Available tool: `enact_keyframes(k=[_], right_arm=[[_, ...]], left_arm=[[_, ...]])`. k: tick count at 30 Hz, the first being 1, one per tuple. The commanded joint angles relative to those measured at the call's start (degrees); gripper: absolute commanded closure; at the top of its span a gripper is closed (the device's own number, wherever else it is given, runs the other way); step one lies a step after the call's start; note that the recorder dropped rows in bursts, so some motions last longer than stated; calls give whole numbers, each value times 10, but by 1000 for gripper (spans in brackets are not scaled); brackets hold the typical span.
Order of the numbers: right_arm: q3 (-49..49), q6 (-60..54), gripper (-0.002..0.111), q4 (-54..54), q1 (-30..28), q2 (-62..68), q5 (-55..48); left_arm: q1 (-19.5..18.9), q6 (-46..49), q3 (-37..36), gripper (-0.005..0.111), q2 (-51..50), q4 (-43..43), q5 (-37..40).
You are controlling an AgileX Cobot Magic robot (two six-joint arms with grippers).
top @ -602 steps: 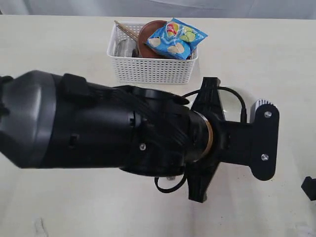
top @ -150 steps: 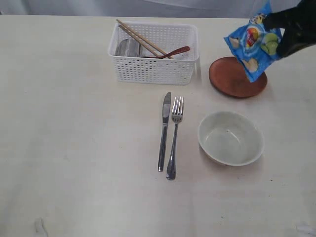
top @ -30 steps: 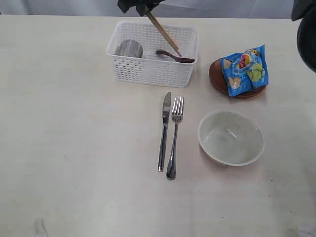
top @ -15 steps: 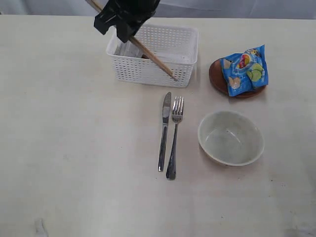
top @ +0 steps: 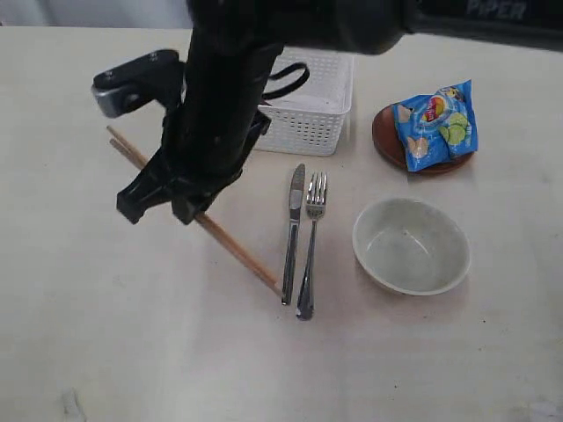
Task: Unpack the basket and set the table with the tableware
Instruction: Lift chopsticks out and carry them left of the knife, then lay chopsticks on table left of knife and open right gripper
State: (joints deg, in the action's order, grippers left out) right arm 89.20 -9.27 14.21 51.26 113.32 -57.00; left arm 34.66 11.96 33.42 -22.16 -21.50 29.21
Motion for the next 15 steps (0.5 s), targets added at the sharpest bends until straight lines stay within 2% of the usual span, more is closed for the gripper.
enact_keyframes(k=[1,15], right_arm=[[-11,42,109,11,6,42,59],[-6,36,108,-1,9,109,85]], left_arm=[[-1,-1,-3,107,2,5,0],[-1,-1,-3,107,2,7,3]])
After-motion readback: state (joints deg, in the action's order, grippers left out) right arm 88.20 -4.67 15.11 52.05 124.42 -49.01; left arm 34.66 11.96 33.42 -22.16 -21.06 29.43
